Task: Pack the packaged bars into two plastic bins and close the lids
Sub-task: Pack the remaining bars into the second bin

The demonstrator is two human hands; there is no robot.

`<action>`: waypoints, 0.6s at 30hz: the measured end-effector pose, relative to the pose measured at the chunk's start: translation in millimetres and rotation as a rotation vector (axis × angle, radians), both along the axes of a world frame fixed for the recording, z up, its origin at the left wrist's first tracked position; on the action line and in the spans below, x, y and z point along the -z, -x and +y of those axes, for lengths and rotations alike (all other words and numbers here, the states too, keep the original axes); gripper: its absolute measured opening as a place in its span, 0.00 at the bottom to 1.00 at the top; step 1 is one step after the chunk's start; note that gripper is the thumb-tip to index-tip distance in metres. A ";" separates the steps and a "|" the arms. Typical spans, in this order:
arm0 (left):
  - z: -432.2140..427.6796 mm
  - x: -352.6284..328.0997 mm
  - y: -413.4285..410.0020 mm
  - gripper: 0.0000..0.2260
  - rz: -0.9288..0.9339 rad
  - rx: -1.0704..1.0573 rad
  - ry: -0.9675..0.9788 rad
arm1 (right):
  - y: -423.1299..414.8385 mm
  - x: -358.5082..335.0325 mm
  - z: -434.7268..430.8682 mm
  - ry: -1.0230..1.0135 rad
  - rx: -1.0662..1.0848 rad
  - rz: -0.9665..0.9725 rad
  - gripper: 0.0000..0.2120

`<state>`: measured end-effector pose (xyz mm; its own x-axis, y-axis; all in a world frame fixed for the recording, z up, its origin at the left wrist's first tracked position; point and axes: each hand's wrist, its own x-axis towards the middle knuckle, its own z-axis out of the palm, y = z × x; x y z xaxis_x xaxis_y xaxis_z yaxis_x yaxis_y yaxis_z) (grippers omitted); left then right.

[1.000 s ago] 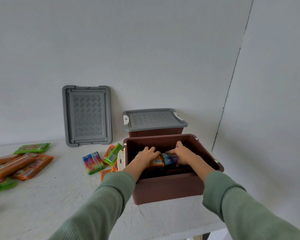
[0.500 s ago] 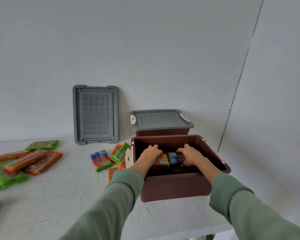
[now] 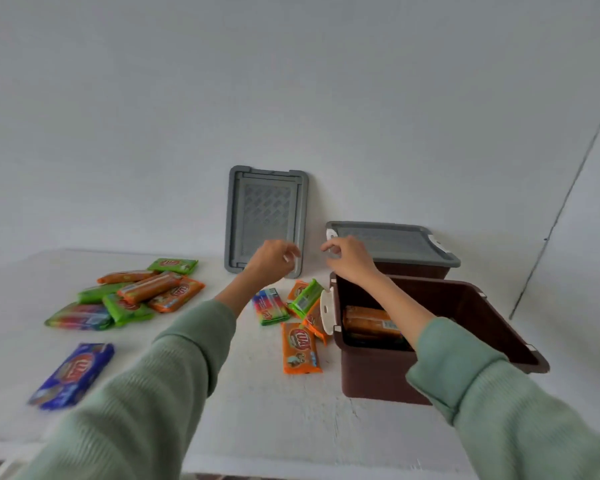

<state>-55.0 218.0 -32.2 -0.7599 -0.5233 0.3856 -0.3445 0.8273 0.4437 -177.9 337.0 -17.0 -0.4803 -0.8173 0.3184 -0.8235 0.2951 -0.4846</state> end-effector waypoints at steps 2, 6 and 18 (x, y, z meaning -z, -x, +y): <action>-25.9 7.9 -42.9 0.10 -0.016 -0.114 -0.027 | -26.7 4.9 -20.3 -0.004 -0.067 0.005 0.14; -59.0 30.7 -133.1 0.11 -0.061 -0.336 -0.070 | -70.7 39.6 -50.4 -0.132 -0.127 0.019 0.17; -45.5 150.5 -271.8 0.25 -0.437 -0.775 -0.138 | -121.2 167.3 -26.8 -0.436 0.186 0.213 0.29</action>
<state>216.8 172.5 -182.7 -0.2389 -0.9702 0.0404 -0.9450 0.2418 0.2201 -56.7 310.2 -184.2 -0.5920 -0.8026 0.0739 -0.8047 0.5833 -0.1111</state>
